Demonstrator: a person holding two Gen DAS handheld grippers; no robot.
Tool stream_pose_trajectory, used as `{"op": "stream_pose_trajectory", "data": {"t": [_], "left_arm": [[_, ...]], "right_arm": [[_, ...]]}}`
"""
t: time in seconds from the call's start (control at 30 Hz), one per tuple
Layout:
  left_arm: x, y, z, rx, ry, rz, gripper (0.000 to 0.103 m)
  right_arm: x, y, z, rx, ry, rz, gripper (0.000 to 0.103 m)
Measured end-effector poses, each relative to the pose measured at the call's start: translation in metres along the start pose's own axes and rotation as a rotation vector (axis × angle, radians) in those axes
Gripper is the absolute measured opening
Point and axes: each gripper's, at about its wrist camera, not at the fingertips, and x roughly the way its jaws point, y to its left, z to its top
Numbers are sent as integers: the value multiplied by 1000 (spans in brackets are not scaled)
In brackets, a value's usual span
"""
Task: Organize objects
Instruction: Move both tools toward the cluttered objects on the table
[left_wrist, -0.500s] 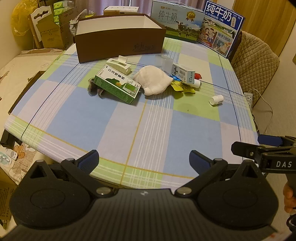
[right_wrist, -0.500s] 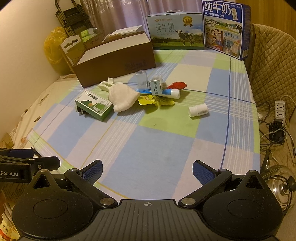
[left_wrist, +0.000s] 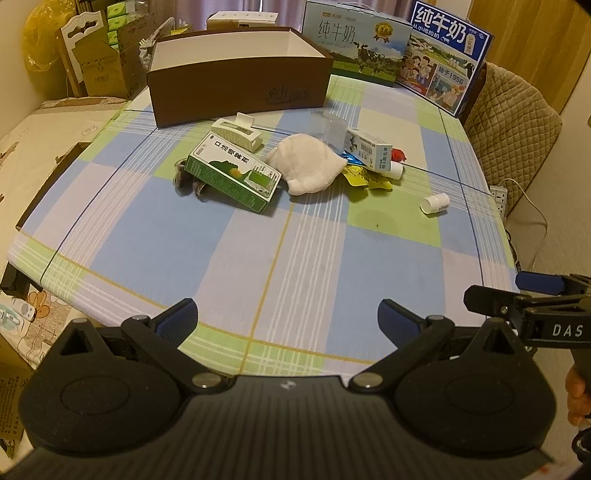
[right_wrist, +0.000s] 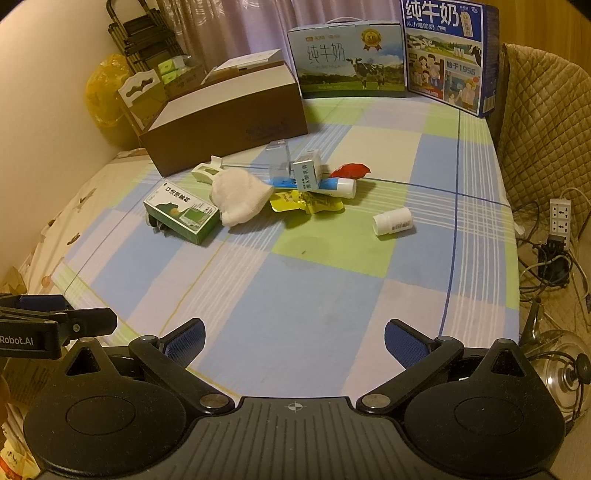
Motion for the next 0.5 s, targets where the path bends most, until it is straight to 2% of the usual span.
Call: {"op": "stream_pose_trajectory", "data": {"t": [0.5], "left_arm": [[9, 0, 9, 10, 10, 13, 102]], "right_arm": [[9, -5, 8, 2, 8, 6, 101]]}}
